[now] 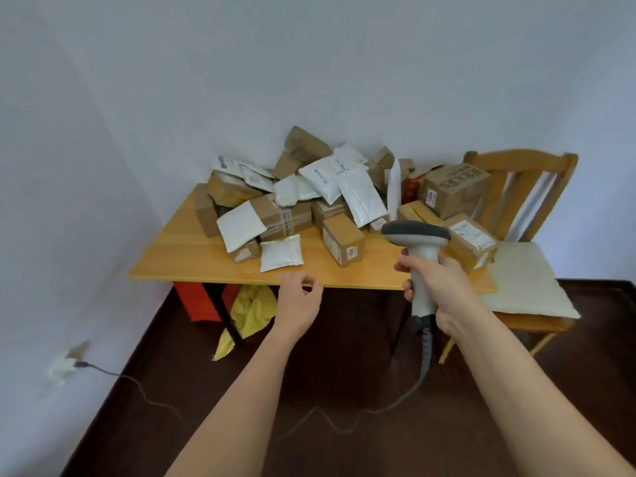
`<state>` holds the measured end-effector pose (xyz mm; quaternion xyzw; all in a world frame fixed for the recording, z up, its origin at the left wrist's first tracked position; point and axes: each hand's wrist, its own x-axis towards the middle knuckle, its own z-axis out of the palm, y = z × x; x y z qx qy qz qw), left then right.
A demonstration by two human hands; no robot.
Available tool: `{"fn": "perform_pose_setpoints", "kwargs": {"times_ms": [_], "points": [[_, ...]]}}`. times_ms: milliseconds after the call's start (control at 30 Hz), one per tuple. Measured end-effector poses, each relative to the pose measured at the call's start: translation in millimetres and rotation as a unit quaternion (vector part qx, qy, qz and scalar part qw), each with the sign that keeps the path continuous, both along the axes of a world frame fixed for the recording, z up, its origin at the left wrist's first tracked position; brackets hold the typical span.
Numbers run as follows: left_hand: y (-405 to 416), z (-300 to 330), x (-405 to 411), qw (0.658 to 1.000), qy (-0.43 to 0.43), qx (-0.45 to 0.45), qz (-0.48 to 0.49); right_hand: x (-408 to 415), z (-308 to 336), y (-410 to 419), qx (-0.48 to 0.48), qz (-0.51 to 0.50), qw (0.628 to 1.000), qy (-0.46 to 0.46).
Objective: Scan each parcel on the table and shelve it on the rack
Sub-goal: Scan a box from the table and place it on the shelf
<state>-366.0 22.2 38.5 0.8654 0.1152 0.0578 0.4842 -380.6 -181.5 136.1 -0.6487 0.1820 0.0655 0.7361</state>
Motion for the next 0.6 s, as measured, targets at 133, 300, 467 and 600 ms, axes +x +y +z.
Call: {"fn": "perform_pose_setpoints", "kwargs": {"times_ms": [133,300,467,600], "points": [[-17,-13,74,0.997,0.065,-0.037,-0.018,74,-7,-21,-0.011,-0.016,1.0,-0.003],[1,-48,174,0.97,0.215,-0.103,0.043,162,-56,-16,-0.033,-0.026,0.999,0.01],[14,-104,268,0.924,0.311,-0.197,0.102,250,-111,1,-0.065,-0.033,0.995,0.064],[9,-126,323,0.9,0.346,-0.244,0.099,315,-150,13,-0.137,-0.015,0.986,0.092]]}}
